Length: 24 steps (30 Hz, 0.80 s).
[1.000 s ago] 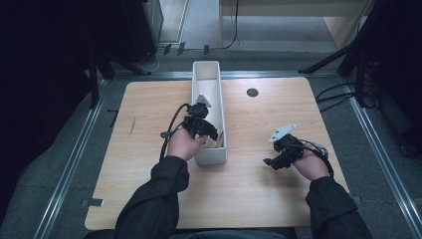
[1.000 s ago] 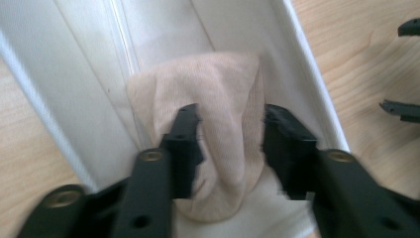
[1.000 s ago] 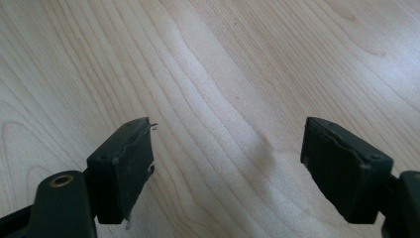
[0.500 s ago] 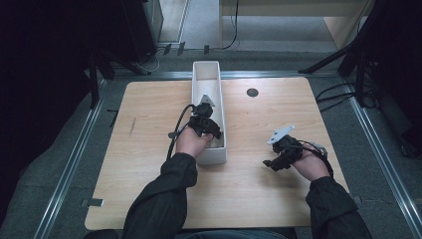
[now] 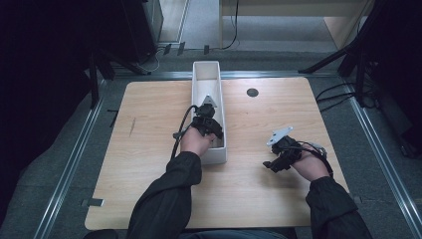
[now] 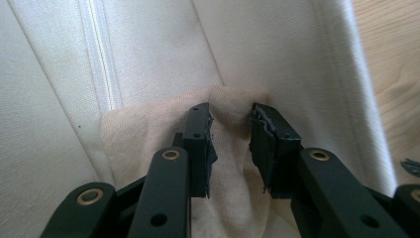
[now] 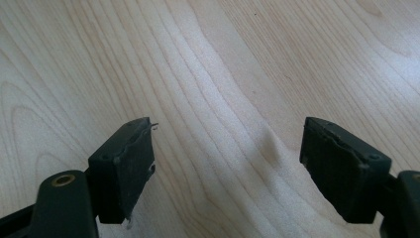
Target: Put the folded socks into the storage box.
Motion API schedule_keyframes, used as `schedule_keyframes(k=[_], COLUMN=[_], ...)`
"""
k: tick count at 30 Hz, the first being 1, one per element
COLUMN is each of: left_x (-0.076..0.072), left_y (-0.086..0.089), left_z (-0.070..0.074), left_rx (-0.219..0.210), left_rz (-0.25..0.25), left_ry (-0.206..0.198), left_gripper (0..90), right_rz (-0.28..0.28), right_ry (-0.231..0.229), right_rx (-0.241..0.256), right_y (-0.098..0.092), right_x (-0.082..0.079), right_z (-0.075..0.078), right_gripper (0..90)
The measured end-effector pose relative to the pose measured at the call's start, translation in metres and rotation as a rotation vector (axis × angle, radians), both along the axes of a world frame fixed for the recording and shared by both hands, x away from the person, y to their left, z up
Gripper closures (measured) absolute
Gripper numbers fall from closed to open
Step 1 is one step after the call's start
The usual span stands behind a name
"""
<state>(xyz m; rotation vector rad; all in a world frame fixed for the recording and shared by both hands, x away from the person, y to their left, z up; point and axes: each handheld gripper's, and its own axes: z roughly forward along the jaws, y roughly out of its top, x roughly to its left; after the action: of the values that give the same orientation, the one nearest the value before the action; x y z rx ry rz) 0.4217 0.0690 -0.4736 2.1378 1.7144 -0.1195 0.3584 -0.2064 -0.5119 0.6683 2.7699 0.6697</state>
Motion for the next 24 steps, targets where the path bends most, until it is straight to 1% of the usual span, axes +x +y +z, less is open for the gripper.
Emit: schedule_keyframes(k=[2,5,7,10,13,15,20,24], left_x=[0.0003,0.0005,0.0005,0.0006,0.0013,0.0012,-0.0007,-0.0011], left_y=[-0.0005,-0.0022,-0.0030,-0.0012,0.0002,-0.0004,0.0014,0.0016], left_z=[-0.0003,-0.0025,-0.0043,-0.0055,-0.0069,-0.0074,-0.0076,-0.0064], left_rx=[0.007,0.027,0.035,0.021,0.020,0.025,-0.003,-0.011], left_rz=[0.003,-0.003,0.001,0.013,0.021,0.018,0.015,0.008], left_ry=[0.001,0.016,0.026,0.033,0.046,0.047,0.037,0.033], left_gripper=[68.0,66.8,65.9,65.0,63.7,63.5,61.9,60.1], right_rz=[-0.001,-0.002,0.001,0.005,0.004,0.008,0.015,0.015], right_ry=[-0.001,-0.001,-0.001,-0.002,-0.002,-0.002,0.000,0.001], right_rx=[-0.003,-0.007,-0.008,-0.010,-0.015,-0.018,-0.018,-0.017], right_y=[-0.0002,-0.0002,0.0000,0.0002,0.0003,0.0005,0.0002,0.0005], right_x=[0.0001,0.0000,-0.0001,-0.0004,-0.0006,-0.0007,-0.0014,-0.0014], right_z=[-0.0002,-0.0004,-0.0006,-0.0008,-0.0011,-0.0015,-0.0012,-0.0012], right_gripper=[20.9,20.8,20.8,20.8,20.8,20.8,20.8,20.8])
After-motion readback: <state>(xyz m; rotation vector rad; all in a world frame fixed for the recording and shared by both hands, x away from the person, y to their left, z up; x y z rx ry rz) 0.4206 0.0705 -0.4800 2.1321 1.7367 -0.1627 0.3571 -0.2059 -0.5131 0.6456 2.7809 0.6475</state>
